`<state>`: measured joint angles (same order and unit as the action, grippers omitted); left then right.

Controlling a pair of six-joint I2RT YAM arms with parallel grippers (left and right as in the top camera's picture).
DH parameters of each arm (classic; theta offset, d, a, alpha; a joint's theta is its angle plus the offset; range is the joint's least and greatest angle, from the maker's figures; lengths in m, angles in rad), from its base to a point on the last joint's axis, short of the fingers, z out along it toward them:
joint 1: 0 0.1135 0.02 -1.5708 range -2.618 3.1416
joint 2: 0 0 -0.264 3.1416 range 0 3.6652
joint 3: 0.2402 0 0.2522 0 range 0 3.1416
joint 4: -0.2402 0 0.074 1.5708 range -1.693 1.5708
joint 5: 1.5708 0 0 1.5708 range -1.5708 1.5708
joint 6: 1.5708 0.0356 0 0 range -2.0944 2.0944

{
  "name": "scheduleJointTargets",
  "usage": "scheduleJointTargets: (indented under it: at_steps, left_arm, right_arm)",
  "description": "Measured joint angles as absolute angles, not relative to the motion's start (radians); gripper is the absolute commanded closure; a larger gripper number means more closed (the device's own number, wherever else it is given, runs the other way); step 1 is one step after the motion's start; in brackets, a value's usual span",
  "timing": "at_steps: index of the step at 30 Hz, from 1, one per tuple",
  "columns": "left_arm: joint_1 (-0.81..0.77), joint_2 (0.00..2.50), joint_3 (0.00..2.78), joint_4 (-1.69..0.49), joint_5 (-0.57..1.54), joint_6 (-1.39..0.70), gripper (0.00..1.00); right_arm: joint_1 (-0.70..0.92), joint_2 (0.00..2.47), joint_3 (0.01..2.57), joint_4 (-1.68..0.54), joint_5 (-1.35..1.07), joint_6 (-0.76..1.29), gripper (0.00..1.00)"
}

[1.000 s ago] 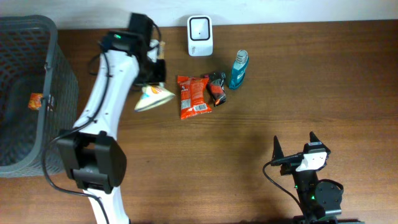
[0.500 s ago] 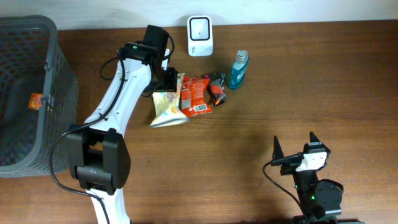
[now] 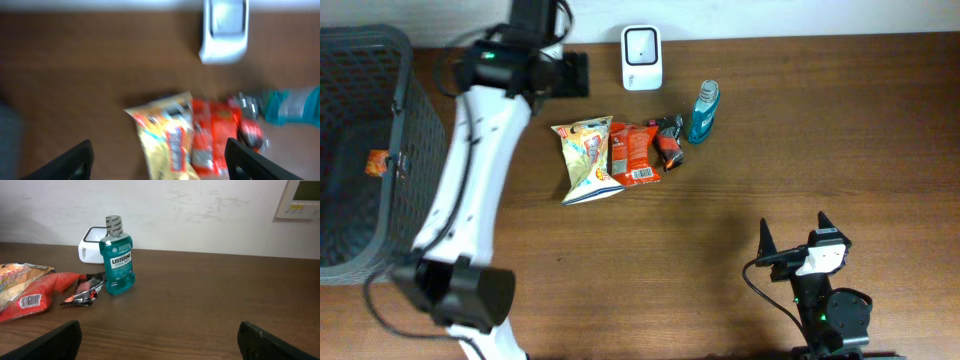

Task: Scan the item barcode
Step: 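Return the left gripper to the basket and grasp the small orange box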

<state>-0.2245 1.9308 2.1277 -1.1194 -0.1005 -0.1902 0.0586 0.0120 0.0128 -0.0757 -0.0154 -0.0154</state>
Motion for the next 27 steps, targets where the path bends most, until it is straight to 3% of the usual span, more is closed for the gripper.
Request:
scheduleJointTargets:
  at_steps: [1,6,8,17,27]
  left_arm:
    - [-0.210,1.904,2.148,-1.118,-0.134,-0.190,0.12]
    - [-0.083,1.796,2.190,-1.110,-0.261,-0.208,0.08]
    - [0.021,1.771,2.190,-1.111,-0.290,-0.262,0.01]
    - [0.364,1.785,2.190,-1.124,-0.308,-0.519,0.01]
    - [0.464,2.016,2.190,-1.257,-0.281,-0.559,0.01]
  right_arm:
    - [0.059,0.012,0.013,-0.076,-0.015,-0.016,0.02]
    - [0.059,0.012,0.013,-0.076,-0.015,-0.016,0.02]
    - [0.059,0.012,0.013,-0.076,-0.015,-0.016,0.02]
    - [0.059,0.012,0.013,-0.076,-0.015,-0.016,0.02]
    - [0.059,0.012,0.013,-0.076,-0.015,-0.016,0.02]
